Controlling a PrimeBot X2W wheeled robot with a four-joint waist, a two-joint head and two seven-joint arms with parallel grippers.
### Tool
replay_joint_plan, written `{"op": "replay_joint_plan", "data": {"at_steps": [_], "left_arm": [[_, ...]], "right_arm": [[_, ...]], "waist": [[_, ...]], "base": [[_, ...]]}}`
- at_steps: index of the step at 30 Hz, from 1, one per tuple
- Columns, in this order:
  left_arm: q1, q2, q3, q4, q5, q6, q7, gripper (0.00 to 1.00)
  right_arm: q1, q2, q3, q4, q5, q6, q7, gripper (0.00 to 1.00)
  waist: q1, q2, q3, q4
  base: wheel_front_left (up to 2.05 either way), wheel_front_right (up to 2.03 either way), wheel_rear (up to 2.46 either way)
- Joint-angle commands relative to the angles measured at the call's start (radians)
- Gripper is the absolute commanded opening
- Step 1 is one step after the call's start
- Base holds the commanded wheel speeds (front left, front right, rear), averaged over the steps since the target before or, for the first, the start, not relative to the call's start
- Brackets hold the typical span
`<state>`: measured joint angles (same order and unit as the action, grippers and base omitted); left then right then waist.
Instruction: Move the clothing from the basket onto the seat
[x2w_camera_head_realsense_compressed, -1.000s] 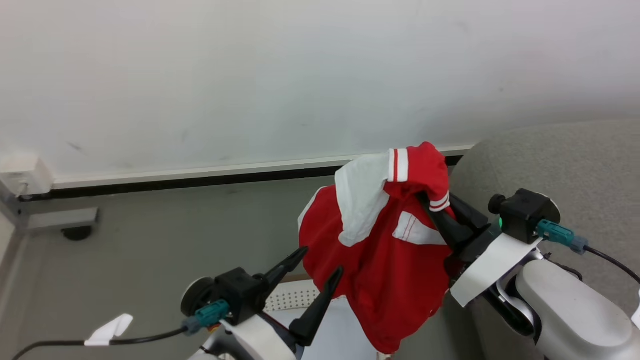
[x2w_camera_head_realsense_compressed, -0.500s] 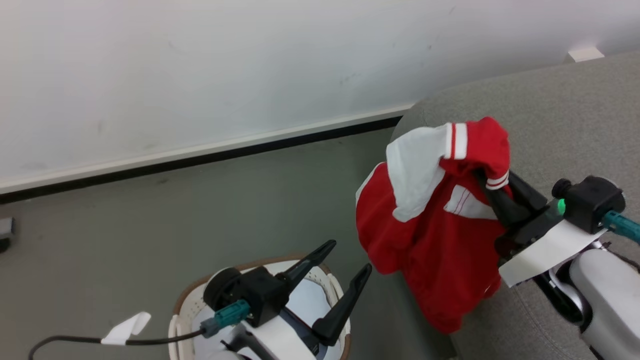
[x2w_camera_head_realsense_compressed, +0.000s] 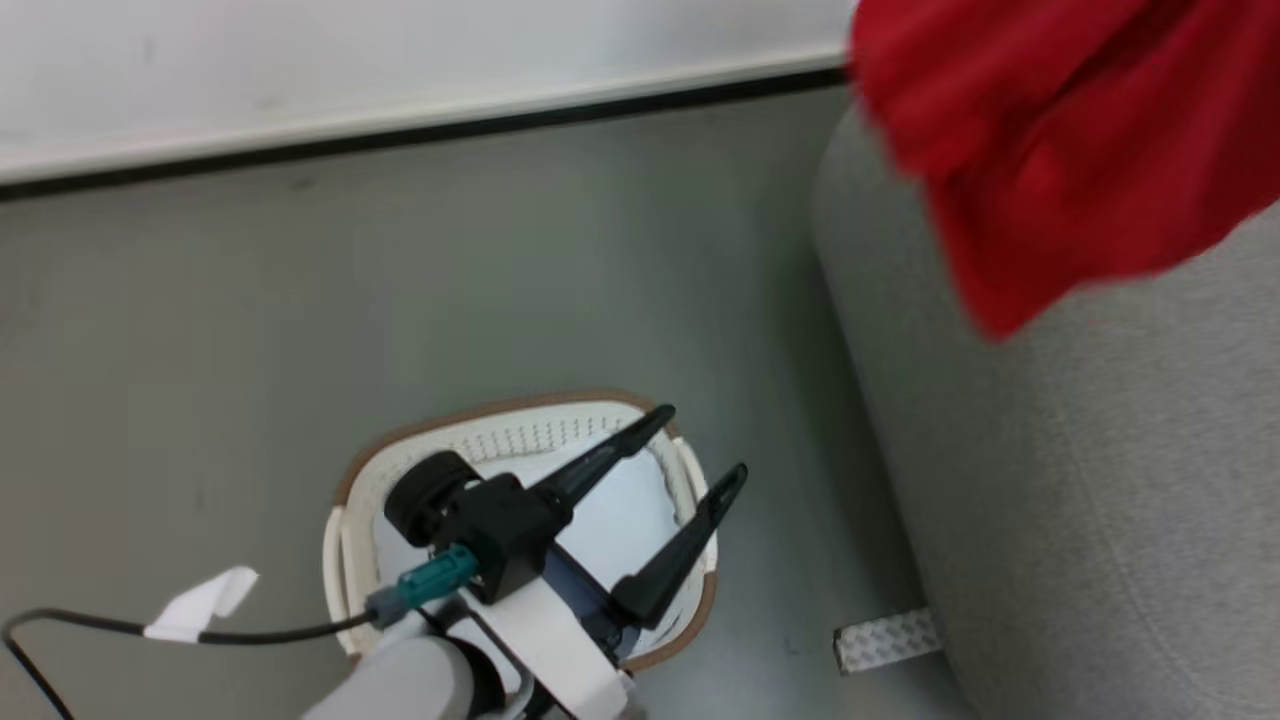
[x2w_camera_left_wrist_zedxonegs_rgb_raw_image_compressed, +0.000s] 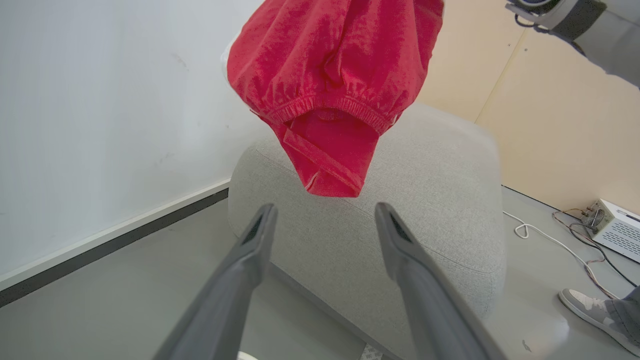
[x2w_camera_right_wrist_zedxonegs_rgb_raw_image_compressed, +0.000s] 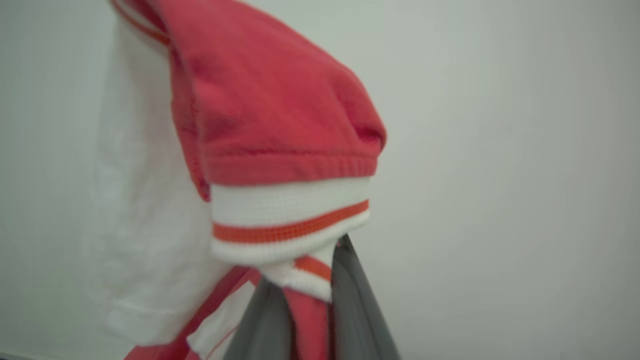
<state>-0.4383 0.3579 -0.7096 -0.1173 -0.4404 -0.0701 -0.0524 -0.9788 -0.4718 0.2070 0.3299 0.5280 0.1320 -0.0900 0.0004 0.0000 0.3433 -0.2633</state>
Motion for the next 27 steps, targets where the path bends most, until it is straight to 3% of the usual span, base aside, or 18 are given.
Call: {"op": "replay_joint_plan", "data": {"at_steps": [1, 7, 12, 16, 21, 22, 23, 27], "left_arm": [[-0.015, 0.009, 0.008, -0.006, 0.006, -0.004, -0.004, 1.00], [-0.042, 0.025, 0.026, -0.017, -0.011, -0.012, -0.019, 1.00], [-0.055, 0.030, 0.033, -0.014, -0.003, -0.012, -0.036, 1.00], [-0.054, 0.034, 0.040, -0.013, -0.012, -0.005, -0.039, 1.00], [-0.024, 0.034, 0.043, -0.016, -0.020, 0.014, -0.045, 1.00], [-0.019, 0.035, 0.043, -0.018, -0.023, 0.018, -0.045, 1.00], [-0.011, 0.037, 0.044, -0.019, -0.026, 0.021, -0.046, 1.00], [0.016, 0.043, 0.042, -0.016, -0.035, 0.034, -0.045, 1.00]], "right_arm": [[-0.048, -0.019, -0.037, 0.017, -0.028, -0.002, 0.010, 0.00], [-0.202, -0.073, -0.250, 0.164, -0.202, -0.002, 0.044, 0.00], [-0.147, -0.044, -0.422, 0.263, -0.409, -0.002, 0.051, 0.00], [-0.029, 0.031, -0.583, 0.341, -0.556, -0.002, 0.050, 0.00], [0.114, 0.179, -0.766, 0.419, -0.677, -0.002, 0.018, 0.02], [0.133, 0.210, -0.780, 0.432, -0.685, -0.002, 0.006, 0.43], [0.154, 0.230, -0.787, 0.442, -0.693, -0.002, -0.008, 1.00], [0.226, 0.283, -0.805, 0.468, -0.694, -0.002, -0.088, 1.00]], "waist": [[-0.0004, 0.0000, 0.064, 0.044], [-0.0004, 0.0000, 0.124, 0.080], [-0.0004, 0.0000, 0.137, 0.095], [-0.0004, 0.0000, 0.131, 0.097], [-0.0004, 0.0000, 0.107, 0.088], [-0.0004, 0.0000, 0.100, 0.086], [-0.0004, 0.0000, 0.092, 0.083], [-0.0004, 0.0000, 0.057, 0.070]], "base": [[0.00, 0.00, 0.00], [0.00, 0.00, 0.00], [0.00, 0.00, 0.00], [0.00, 0.00, 0.00], [0.00, 0.00, 0.00], [0.00, 0.00, 0.00], [0.00, 0.00, 0.00], [0.00, 0.00, 0.00]]}}
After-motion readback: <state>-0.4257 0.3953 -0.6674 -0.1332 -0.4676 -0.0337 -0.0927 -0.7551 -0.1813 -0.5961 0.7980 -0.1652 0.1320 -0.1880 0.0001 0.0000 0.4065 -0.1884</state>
